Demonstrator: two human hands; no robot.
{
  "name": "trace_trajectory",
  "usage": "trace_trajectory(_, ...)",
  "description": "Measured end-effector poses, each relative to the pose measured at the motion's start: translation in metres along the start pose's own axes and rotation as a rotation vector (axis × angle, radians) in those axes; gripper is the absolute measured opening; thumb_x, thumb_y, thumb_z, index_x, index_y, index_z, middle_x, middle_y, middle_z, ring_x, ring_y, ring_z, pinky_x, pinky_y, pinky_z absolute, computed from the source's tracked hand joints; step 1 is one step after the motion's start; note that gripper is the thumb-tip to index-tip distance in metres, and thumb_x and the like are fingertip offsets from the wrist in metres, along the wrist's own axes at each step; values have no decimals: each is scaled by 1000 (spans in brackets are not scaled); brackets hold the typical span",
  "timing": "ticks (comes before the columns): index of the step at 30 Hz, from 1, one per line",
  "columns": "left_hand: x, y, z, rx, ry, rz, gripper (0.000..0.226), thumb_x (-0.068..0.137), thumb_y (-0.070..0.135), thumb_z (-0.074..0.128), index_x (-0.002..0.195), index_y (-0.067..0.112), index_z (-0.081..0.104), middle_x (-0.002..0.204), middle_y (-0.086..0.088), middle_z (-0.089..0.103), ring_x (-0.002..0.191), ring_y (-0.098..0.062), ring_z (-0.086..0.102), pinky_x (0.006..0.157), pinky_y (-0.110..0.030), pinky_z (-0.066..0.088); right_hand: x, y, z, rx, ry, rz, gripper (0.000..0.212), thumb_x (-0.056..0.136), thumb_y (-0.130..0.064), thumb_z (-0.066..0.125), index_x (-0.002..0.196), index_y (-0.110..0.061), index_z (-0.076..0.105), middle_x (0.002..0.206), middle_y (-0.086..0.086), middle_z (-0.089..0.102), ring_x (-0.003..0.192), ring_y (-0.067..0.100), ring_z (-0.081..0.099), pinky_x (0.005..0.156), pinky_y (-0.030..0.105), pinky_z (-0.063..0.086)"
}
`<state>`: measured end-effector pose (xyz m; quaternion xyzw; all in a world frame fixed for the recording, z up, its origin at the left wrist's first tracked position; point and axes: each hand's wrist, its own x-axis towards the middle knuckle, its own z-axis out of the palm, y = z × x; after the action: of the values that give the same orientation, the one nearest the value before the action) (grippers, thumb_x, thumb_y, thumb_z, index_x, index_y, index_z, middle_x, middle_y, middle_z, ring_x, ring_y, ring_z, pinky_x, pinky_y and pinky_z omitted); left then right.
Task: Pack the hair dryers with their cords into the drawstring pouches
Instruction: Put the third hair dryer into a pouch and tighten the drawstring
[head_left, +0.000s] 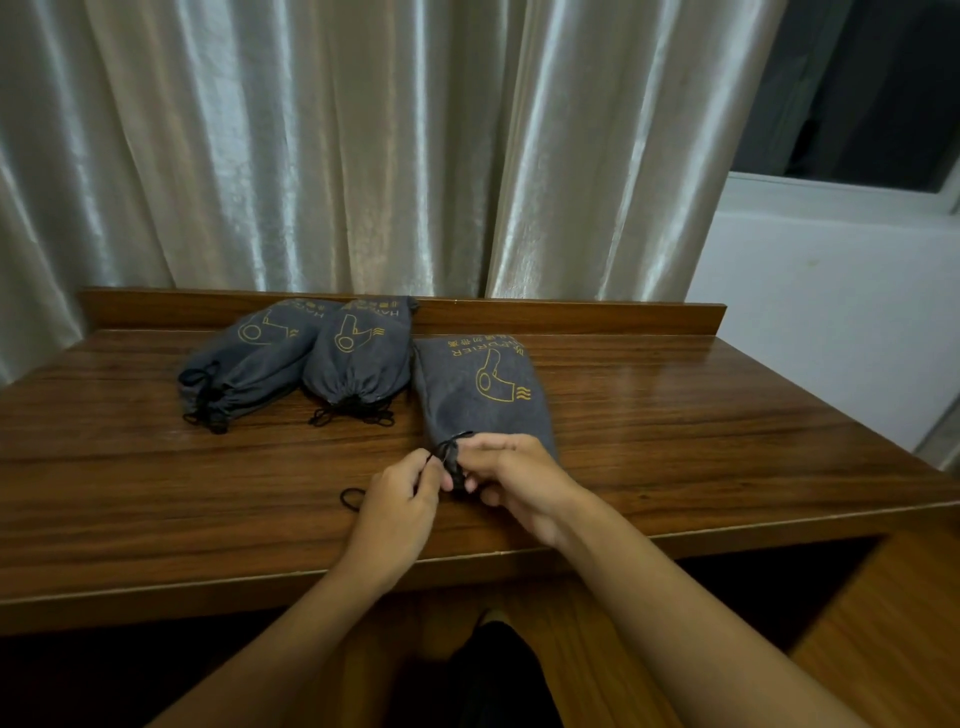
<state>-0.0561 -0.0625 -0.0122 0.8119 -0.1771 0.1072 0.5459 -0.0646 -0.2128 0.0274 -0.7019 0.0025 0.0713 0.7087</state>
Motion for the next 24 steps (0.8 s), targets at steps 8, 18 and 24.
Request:
trace_trajectory(8,0,0,0,32,-54,14,32,100,13,47,71,19,60,55,22,59,49,3,49,51,-15,33,2,8,6,-39,87,-38,10,86,-15,74,96,-13,77,69,1,67,58,8,53,48,18,36)
trace_trajectory(18,1,4,-2,36,166,-30,29,98,11,44,70,2,50,57,-2,45,54,-18,41,57,-42,35,-12,14,10,-961,360,-399,16,95,-22,62,103,-20,75,98,-5,69,92,14,63,81,33,50)
trace_trajectory(24,2,4,-9,-45,239,-150,30,96,10,41,67,5,47,57,0,39,53,-15,35,53,-34,29,-28,18,4,-1415,612,-365,18,93,-21,57,104,-27,70,92,-3,65,88,20,62,60,29,39)
